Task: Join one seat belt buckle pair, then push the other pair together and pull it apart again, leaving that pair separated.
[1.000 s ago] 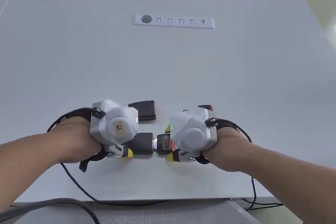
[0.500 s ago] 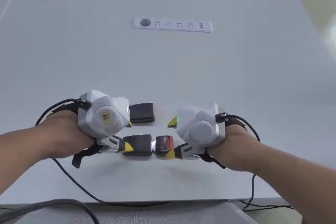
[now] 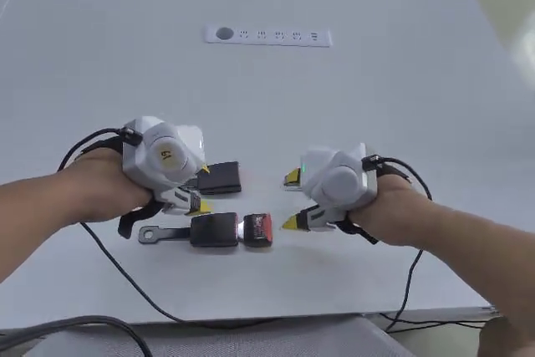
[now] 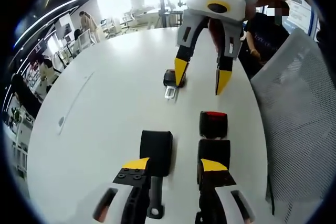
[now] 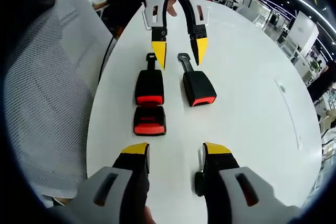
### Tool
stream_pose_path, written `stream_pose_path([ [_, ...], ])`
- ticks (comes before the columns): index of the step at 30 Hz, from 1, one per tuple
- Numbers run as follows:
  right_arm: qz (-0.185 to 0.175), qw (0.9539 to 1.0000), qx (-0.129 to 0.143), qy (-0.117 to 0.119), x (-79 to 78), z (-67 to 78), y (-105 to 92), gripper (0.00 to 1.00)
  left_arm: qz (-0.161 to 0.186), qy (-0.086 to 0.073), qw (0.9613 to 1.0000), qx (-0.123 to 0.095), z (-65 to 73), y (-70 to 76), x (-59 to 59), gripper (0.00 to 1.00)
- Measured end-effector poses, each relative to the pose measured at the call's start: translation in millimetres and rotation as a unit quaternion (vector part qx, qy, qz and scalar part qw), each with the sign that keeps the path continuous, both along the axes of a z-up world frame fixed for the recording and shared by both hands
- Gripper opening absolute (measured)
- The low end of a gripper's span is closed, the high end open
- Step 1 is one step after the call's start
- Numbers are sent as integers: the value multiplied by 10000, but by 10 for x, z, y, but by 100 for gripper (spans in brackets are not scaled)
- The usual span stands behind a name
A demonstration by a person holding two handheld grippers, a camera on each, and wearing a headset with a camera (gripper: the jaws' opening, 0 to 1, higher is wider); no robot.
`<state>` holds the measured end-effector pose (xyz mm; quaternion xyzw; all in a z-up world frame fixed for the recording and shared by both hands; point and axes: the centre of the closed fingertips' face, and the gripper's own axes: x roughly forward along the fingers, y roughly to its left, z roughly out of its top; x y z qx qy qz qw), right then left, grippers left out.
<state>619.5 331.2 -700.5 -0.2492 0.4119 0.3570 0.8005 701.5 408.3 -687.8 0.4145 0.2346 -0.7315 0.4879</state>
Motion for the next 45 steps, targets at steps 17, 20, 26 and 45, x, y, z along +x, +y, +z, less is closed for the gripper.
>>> stream_pose_path([
  [17,-258,9989,-388,113,58,-143,-695,38,74,33,9996,259,-146,-184,178,38],
  [20,-285,9981,-540,128,60,-193,-804,41,91,9,9996,278,-172,-192,236,39],
  [26,-315,9982,-439,261,39,-276,-872,39,-95,80,9988,482,-294,-127,220,38],
  [45,18,9979,-433,486,63,-424,-803,32,-629,-88,9962,591,-447,-138,212,33],
])
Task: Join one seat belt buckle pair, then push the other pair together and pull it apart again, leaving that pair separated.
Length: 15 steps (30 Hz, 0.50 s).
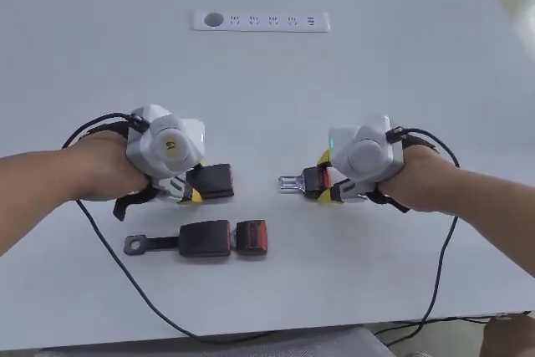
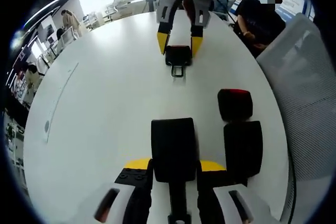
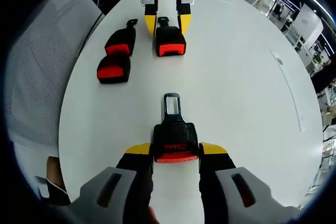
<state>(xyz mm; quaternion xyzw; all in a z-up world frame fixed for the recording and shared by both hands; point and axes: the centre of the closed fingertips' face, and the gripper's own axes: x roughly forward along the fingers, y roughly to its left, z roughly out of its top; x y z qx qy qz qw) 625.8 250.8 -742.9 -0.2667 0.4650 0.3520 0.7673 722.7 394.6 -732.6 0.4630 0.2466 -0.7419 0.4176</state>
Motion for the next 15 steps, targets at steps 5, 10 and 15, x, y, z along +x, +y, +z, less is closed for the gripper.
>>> stream_pose_path([
  [5,1,10000,48,30,11,-9,1,32,-85,-26,10000,39,-12,8,0,32],
  [10,-14,9999,85,63,11,-9,6,32,-168,-75,9998,80,-33,19,3,32],
  [15,-16,9999,124,73,11,-10,7,32,-267,-148,9994,137,-81,24,21,33],
])
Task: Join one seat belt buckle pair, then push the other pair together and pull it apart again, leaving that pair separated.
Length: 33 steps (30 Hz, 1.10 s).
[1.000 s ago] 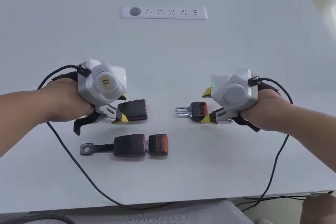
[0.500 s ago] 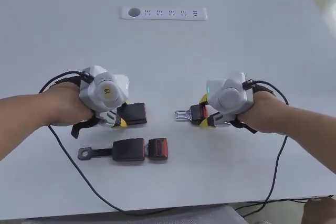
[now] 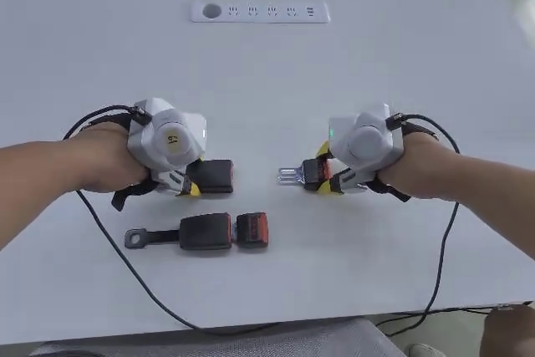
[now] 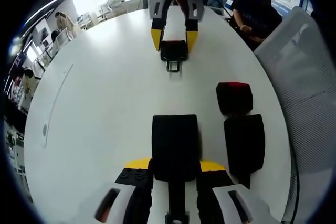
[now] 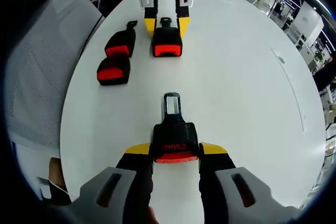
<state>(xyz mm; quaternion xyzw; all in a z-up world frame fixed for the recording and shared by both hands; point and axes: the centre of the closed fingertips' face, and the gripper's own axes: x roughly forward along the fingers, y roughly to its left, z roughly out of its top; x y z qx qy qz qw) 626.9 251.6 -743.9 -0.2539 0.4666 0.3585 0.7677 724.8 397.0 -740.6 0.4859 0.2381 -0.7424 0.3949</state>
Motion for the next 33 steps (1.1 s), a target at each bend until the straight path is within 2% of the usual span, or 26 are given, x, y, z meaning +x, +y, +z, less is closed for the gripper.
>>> stream_pose_path([
  [22,-22,10000,-9,50,16,3,20,31,256,188,9995,-30,6,7,-9,32],
  [33,-15,9999,117,-28,128,10,288,31,275,155,9995,2,3,10,0,32],
])
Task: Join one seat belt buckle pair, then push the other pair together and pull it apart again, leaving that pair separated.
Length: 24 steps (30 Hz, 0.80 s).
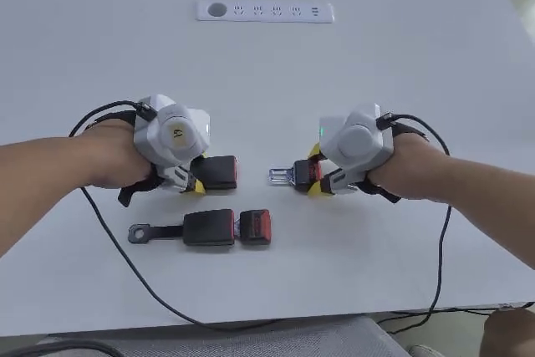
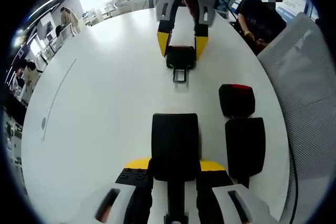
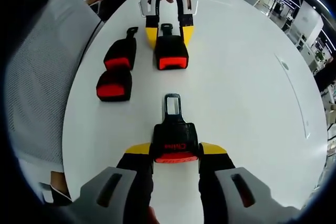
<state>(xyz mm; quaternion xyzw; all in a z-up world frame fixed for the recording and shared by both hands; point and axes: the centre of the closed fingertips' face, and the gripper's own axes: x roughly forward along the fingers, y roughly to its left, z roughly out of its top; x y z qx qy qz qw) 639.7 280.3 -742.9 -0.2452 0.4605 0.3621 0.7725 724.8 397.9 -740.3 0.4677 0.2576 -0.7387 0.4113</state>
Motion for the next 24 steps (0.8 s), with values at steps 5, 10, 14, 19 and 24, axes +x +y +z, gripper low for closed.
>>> stream_pose_path([
  [5,44,9999,-43,-80,85,-4,107,31,4,-24,10000,22,1,1,-3,32],
  [10,-49,9999,-15,-118,167,2,176,31,-3,-22,10000,27,0,0,-3,32],
  [14,-25,9999,-21,-119,223,-6,228,31,17,-23,10000,26,-6,-3,1,32],
  [19,-36,9999,-21,-131,301,1,290,31,8,-21,10000,67,-3,-5,-3,32],
  [24,125,9998,-88,-128,321,0,374,31,18,-26,10000,74,-2,-5,-4,32],
])
